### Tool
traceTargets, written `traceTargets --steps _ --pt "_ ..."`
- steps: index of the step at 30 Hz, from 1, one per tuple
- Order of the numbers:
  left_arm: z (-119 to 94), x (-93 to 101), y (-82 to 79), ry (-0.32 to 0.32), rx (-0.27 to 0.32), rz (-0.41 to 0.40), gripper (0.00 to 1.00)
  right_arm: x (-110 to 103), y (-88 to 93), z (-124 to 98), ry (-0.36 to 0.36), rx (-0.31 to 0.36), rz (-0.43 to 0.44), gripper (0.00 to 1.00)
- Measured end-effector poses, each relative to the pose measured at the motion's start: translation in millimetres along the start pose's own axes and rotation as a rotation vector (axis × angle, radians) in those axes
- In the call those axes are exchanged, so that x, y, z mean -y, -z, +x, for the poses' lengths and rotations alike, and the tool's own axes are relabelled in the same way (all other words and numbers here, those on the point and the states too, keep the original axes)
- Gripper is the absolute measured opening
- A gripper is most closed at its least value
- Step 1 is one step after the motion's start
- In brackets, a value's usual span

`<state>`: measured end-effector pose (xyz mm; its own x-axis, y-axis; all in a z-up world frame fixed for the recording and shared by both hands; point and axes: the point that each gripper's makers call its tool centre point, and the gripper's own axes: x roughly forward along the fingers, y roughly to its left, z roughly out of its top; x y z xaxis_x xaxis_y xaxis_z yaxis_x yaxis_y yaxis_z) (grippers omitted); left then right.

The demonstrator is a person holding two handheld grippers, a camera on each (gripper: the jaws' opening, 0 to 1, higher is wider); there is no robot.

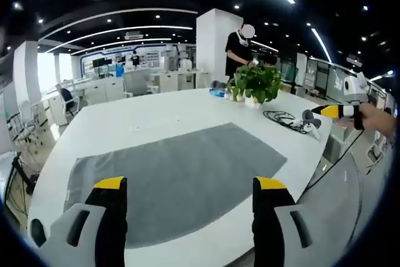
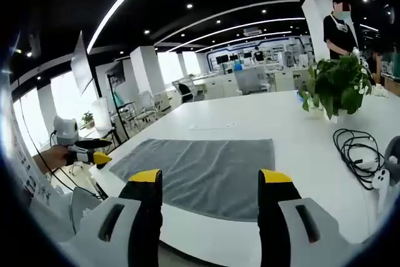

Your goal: Fold the towel on the table until its edges align and the towel forms a compact rectangular stack.

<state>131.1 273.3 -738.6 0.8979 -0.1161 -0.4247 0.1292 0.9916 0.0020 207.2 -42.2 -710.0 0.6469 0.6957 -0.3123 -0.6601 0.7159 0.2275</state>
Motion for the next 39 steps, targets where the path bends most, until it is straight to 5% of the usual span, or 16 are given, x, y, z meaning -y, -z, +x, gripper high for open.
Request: traceTargets --steps 39 --pt "6 8.5 2.8 0.03 -0.017 0.009 0.83 -3 11.1 6 0.0 -0.035 0.013 0.6"
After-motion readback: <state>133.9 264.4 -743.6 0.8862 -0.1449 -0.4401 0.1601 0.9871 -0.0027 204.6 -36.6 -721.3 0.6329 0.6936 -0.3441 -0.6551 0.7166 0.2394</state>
